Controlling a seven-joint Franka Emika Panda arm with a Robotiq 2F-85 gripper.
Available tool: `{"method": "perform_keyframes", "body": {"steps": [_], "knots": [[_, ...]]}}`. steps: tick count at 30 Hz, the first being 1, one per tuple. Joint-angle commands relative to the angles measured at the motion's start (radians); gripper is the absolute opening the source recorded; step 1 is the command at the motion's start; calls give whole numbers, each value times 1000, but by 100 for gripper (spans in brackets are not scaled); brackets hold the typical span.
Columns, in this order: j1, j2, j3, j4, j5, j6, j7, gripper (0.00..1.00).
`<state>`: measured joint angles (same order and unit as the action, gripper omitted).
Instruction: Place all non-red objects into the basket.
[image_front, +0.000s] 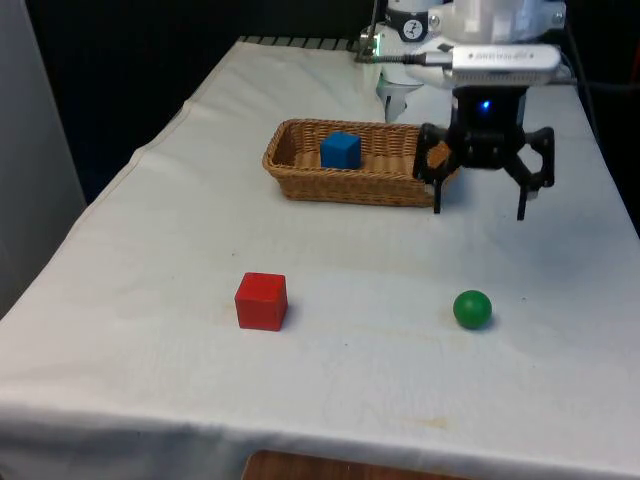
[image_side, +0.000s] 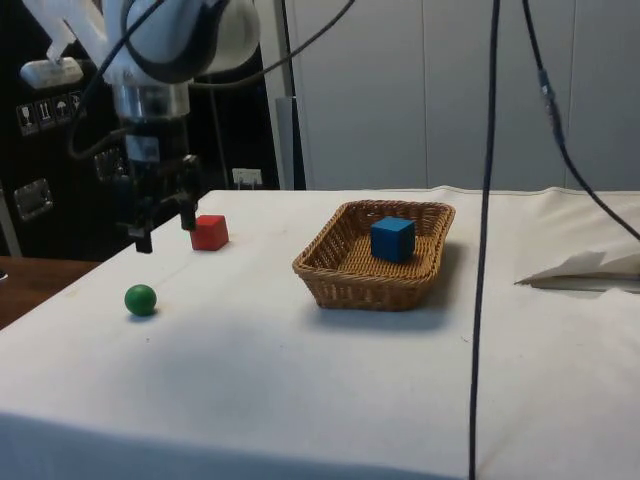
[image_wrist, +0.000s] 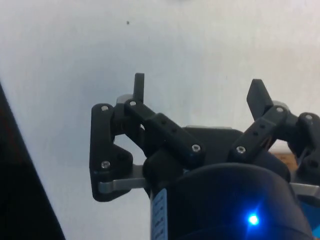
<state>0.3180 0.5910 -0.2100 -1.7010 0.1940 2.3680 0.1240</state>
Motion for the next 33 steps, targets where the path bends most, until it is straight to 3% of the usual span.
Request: {"method": "perform_keyframes", "body": {"steps": [1,2,7,9,10,11,18,19,20,23,25,26,27,33], "knots": [[-1,13,0,14,0,1,-1,100],[-7,45,6,56,5,-12,-5,100],[-7,121,7,148,6,-21,-4,100],[-7,145,8,178,5,-24,-4,100],[-1,132,1,157,0,-11,-1,100],[-8,158,8,193,6,-25,-5,100],[-20,249,14,295,24,-26,-22,100],[-9,243,2,285,17,-16,-12,100],[-21,259,13,306,30,-27,-26,100],[-30,294,9,339,51,-28,-47,100],[-34,306,6,350,59,-28,-58,100],[-24,304,-4,343,56,-17,-51,100],[-36,310,4,353,63,-28,-65,100],[-44,331,-6,365,83,-24,-102,100]]}}
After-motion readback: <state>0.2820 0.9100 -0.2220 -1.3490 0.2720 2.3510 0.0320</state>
